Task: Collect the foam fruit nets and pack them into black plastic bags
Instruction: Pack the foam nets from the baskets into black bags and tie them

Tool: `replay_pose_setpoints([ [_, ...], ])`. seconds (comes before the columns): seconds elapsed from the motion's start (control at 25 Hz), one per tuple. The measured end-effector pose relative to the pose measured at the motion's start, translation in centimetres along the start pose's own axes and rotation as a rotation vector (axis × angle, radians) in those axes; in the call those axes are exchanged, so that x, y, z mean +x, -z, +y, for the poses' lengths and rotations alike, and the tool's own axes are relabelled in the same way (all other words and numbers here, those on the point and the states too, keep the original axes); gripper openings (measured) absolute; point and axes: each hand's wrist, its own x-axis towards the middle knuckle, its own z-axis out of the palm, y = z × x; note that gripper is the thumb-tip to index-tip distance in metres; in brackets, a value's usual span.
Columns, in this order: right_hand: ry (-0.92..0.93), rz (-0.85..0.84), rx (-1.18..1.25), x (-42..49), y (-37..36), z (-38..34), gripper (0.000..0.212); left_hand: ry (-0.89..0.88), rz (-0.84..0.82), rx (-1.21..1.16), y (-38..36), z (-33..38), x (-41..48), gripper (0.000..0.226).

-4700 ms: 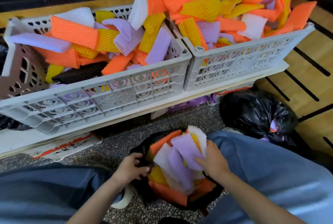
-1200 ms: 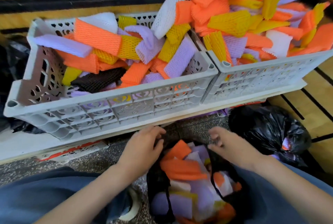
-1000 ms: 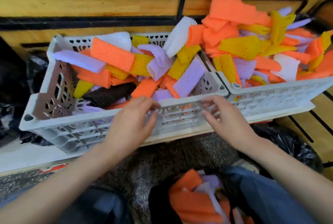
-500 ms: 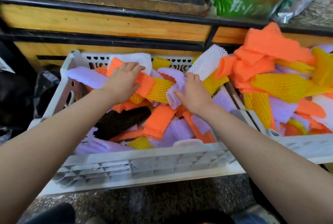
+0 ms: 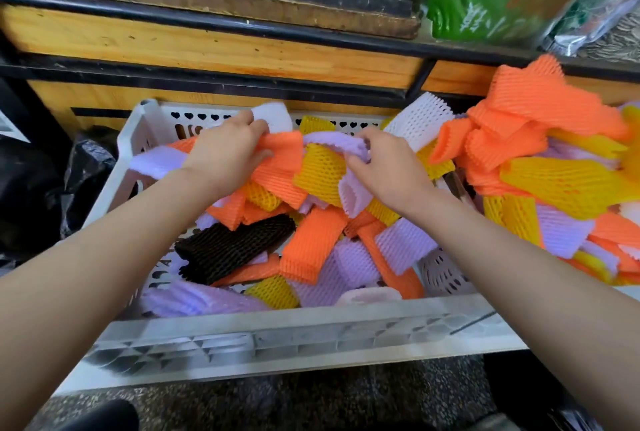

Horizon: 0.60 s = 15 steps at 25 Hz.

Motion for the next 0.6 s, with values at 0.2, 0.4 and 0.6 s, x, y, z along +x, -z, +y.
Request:
replay_pose_setpoints([
  [0.2,0.0,0.253,0.14,-0.8,4.0,-4.3,0.016,0.214,0.281,-0.406,3.4,1.8,-2.0,0.019],
  [0.4,0.301,0.2,0.01,-4.9,3.1,-9.0,0.024,0.482,0.212,-1.07,4.8,3.4,-5.1,0.026],
  [0.6,0.506,0.017,-0.055,-6.6,0.6,-10.7,0.023,0.436,0.149,-1.546,6.1,4.1,-9.8,0.026],
])
